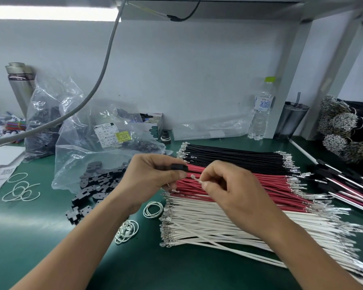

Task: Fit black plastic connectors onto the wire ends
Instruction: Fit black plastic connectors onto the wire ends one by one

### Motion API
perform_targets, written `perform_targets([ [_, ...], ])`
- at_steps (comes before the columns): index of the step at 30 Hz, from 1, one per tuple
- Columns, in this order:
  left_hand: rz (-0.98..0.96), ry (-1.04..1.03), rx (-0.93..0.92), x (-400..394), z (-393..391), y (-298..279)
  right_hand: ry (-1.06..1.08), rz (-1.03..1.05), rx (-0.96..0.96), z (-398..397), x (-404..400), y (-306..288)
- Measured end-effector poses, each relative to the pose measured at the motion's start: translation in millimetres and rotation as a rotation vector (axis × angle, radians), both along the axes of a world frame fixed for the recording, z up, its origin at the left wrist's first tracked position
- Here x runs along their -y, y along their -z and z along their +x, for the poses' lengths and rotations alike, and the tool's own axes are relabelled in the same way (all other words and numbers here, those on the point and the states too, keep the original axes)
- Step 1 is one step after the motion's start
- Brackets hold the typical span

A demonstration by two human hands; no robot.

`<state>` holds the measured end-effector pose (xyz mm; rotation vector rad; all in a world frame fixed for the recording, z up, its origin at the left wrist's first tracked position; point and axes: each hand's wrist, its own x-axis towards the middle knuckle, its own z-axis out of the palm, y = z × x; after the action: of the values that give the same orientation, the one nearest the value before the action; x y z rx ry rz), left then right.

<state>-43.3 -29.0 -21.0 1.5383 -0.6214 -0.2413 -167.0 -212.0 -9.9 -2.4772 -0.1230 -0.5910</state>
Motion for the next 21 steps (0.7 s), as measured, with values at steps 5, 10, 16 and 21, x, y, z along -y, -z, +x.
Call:
perform_targets([
  [5, -0.014, 0.037, -0.011, -0.5, -3.4, -3.2, 0.098, -0.072, 0.126, 2.6, 0.3, 2.8],
  [10, -0.014, 0.073, 0.003, -0.1, -7.4, -5.9, 0.071, -0.055, 0.228, 4.2, -1.5, 4.8],
  [16, -0.009, 0.082, 0.013, -0.4, -9.7, -7.3, 0.027, -0.031, 0.269, 3.4, 1.7, 4.5],
  [21, -0.008, 0.086, 0.011, -0.2, -10.0, -6.6, 0.042, -0.141, 0.301, 2.8, 3.3, 2.4],
])
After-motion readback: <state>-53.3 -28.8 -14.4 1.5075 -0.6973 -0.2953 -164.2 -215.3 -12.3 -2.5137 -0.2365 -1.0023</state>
